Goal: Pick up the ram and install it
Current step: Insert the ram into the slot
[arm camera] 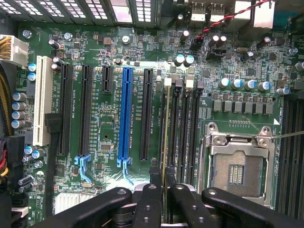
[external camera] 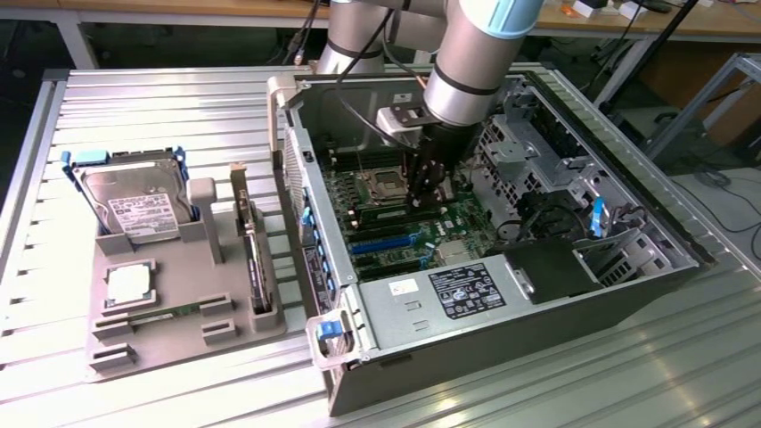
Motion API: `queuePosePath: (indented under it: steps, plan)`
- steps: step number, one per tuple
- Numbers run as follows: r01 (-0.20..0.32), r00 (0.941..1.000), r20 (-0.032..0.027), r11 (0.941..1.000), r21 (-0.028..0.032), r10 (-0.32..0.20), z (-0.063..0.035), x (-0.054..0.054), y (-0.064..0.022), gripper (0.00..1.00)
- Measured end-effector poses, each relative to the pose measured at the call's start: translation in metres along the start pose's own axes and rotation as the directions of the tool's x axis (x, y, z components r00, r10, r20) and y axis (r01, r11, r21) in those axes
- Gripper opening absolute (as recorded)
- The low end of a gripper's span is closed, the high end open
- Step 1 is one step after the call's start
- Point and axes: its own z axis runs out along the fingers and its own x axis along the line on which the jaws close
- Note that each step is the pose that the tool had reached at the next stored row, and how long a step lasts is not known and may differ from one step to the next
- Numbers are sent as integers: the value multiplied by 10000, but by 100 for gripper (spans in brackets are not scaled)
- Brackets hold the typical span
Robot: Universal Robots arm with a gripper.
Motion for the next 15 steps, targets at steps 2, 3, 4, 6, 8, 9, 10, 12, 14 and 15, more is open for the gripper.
queuePosePath:
  steps: [2, 3, 4, 6, 8, 9, 10, 12, 14, 15]
  plan:
    - [0, 10000, -1, 10000, 0, 0, 0, 0, 0, 13]
    - [0, 10000, 1, 10000, 1, 0, 1, -1, 0, 13]
    - [2, 10000, 0, 10000, 2, -2, 1, -17, -2, 13]
    - [0, 10000, -5, 10000, 0, 0, 0, -17, -1, 13]
    - [1, 10000, -8, 10000, -1, -1, -5, -17, -1, 13]
    - [0, 10000, -8, 10000, -1, 0, -18, -17, 0, 13]
    - [0, 10000, -6, 10000, 0, 0, -29, -17, 0, 13]
    - [0, 10000, -4, 10000, 1, 0, -34, -17, 0, 13]
    - [0, 10000, -4, 10000, 0, 0, -34, -17, 1, 13]
    - [0, 10000, -4, 10000, 1, 0, -34, -17, 1, 13]
